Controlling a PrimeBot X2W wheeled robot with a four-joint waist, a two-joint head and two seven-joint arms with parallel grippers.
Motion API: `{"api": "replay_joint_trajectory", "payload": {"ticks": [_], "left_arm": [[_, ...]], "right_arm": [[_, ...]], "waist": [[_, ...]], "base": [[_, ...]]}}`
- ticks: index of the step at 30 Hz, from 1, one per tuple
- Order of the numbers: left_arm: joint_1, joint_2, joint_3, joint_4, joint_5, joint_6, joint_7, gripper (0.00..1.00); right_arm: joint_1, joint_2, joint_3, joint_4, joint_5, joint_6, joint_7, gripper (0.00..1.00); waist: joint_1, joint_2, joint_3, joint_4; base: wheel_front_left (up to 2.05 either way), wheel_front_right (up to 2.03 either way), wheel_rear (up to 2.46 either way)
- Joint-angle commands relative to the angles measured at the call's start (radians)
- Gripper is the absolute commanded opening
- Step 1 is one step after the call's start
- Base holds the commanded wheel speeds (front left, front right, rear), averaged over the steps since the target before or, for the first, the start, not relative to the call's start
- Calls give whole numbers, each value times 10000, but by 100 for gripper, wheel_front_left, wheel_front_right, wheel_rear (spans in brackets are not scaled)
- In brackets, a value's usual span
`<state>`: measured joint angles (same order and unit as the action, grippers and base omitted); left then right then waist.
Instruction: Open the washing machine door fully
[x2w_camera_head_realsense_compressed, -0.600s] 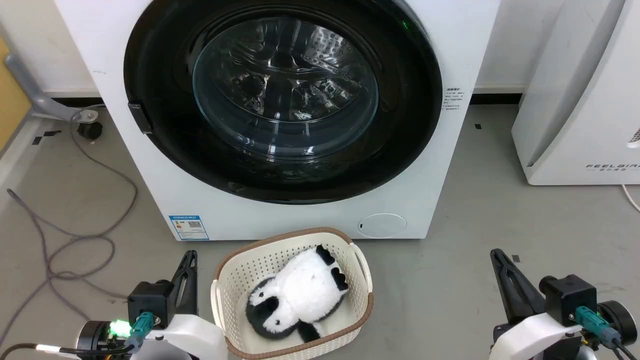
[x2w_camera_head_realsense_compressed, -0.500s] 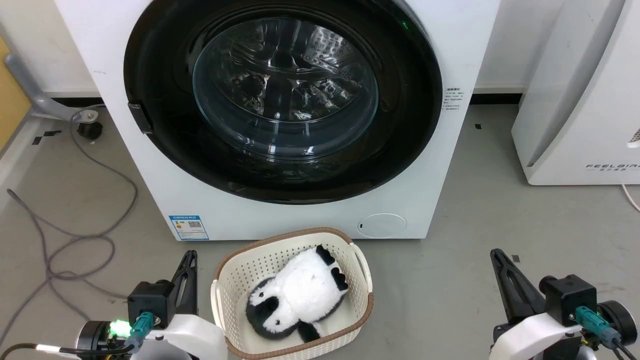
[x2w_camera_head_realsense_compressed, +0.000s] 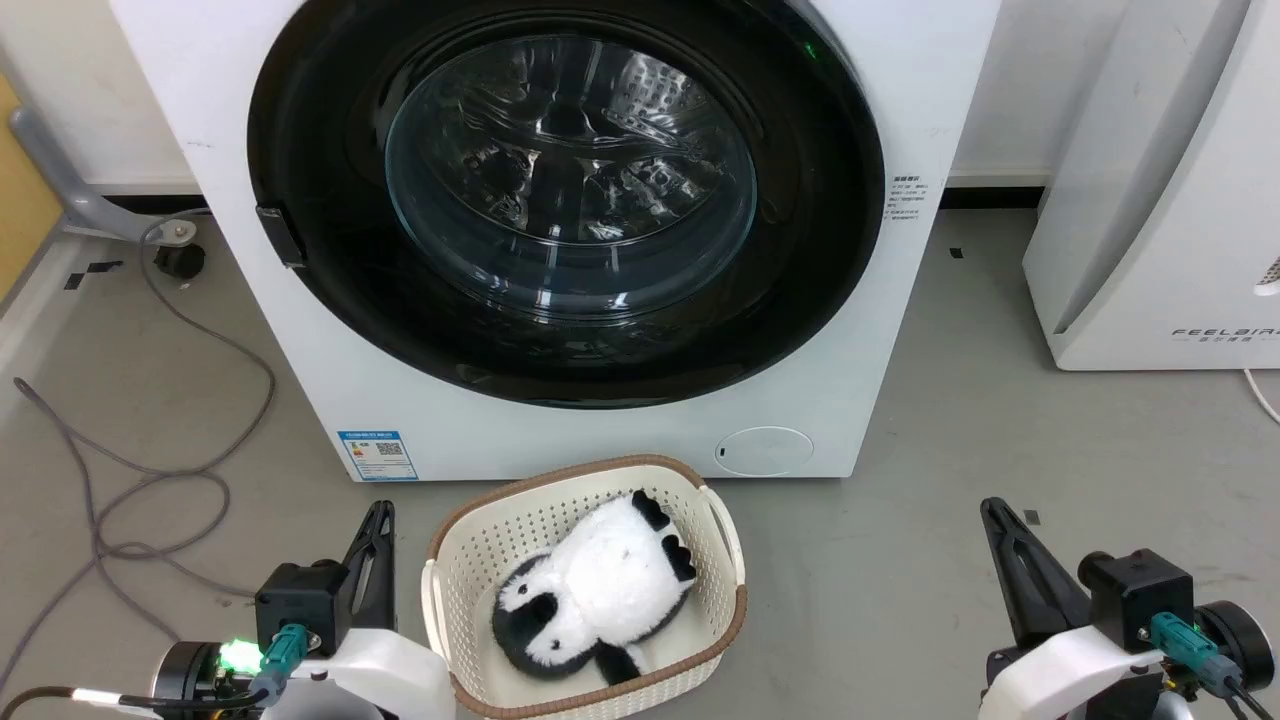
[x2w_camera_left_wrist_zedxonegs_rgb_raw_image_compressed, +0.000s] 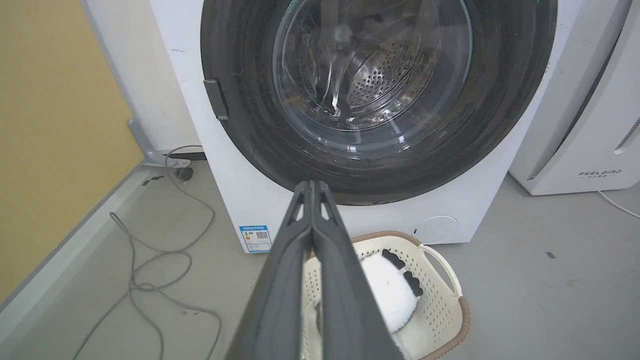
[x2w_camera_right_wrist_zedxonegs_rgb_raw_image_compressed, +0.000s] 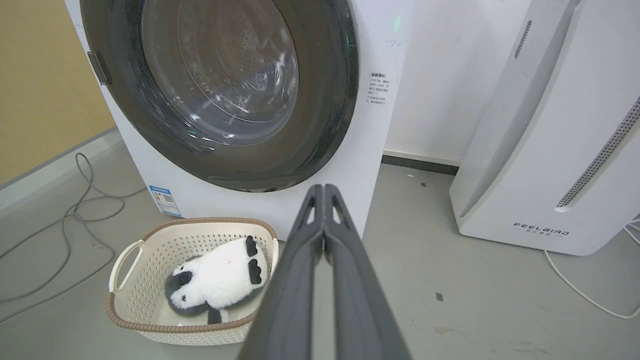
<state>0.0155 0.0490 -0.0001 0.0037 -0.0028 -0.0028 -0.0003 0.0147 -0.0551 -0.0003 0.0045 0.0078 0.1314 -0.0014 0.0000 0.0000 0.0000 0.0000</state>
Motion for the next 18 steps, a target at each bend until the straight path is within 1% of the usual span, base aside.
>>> {"api": "replay_joint_trajectory", "payload": {"ticks": [1, 9, 10, 18], "left_arm": [[-155, 12, 1, -37, 28, 28, 3, 0], [-155, 12, 1, -37, 28, 28, 3, 0], [0, 0, -4, 0, 0, 0, 1, 100], [12, -2, -46, 45, -7, 24, -72, 100]], "right_arm": [[-147, 49, 3, -45, -78, -7, 14, 0], [-147, 49, 3, -45, -78, -7, 14, 0], [0, 0, -4, 0, 0, 0, 0, 100], [25, 0, -3, 27, 52, 2, -74, 100]], "waist": [[0, 0, 0, 0], [0, 0, 0, 0], [0, 0, 0, 0], [0, 0, 4, 0]], "base": [[0, 0, 0], [0, 0, 0], [0, 0, 0], [0, 0, 0]]}}
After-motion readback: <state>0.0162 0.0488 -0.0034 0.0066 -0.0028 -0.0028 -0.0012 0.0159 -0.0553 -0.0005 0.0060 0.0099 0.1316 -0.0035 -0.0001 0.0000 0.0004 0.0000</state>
